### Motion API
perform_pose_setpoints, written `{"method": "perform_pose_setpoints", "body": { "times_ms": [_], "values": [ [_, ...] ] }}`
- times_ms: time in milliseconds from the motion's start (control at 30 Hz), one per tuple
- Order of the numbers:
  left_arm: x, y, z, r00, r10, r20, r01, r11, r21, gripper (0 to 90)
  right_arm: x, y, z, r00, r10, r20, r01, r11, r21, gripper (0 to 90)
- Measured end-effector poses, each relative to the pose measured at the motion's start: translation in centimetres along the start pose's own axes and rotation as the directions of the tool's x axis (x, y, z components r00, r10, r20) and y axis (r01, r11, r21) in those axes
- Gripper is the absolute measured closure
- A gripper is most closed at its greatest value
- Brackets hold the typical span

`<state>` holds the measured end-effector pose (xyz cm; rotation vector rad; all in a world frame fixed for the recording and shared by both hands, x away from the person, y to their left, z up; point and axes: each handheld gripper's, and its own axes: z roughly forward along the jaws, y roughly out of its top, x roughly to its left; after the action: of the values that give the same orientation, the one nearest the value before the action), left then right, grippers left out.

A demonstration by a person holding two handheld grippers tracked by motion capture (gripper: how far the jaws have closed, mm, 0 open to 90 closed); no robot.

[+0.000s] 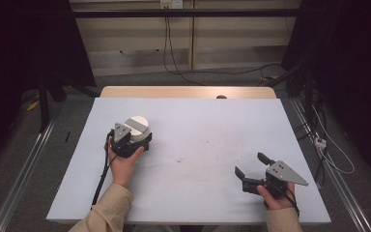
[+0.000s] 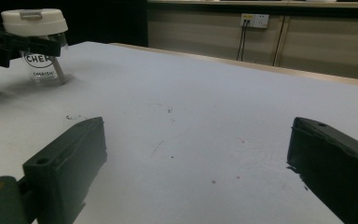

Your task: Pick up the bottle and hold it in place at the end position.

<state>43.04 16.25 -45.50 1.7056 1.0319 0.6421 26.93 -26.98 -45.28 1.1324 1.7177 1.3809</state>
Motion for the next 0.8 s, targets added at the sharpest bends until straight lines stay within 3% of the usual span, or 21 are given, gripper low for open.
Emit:
{"method": "perform_pose_setpoints", "body": {
  "times_ms": [133, 300, 433, 800],
  "values": [
    [0.1, 0.0, 0.0, 0.9998, 0.018, 0.009, -0.018, 0.9998, 0.0, 17.5, 0.0, 0.0, 0.0, 1.0, -0.002, -0.001, 0.002, 1.0, 0.0, 4.1],
    [0.3, 0.0, -0.1, 0.9997, -0.004, 0.026, 0.004, 1.0, -0.007, 17.8, 0.0, 0.0, 0.0, 1.0, -0.003, -0.002, 0.003, 1.0, -0.003, 4.2],
    [0.2, 0.2, -0.2, 0.9994, 0.009, 0.034, -0.008, 0.9998, -0.02, 18.0, 0.0, 0.0, 0.0, 1.0, -0.003, -0.002, 0.003, 1.0, -0.002, 4.2],
    [-0.8, 1.0, 0.0, 0.9922, 0.048, 0.115, -0.043, 0.9981, -0.043, 18.1, 0.0, 0.1, 0.3, 1.0, -0.005, -0.001, 0.005, 1.0, -0.003, 4.1]
  ]
}}
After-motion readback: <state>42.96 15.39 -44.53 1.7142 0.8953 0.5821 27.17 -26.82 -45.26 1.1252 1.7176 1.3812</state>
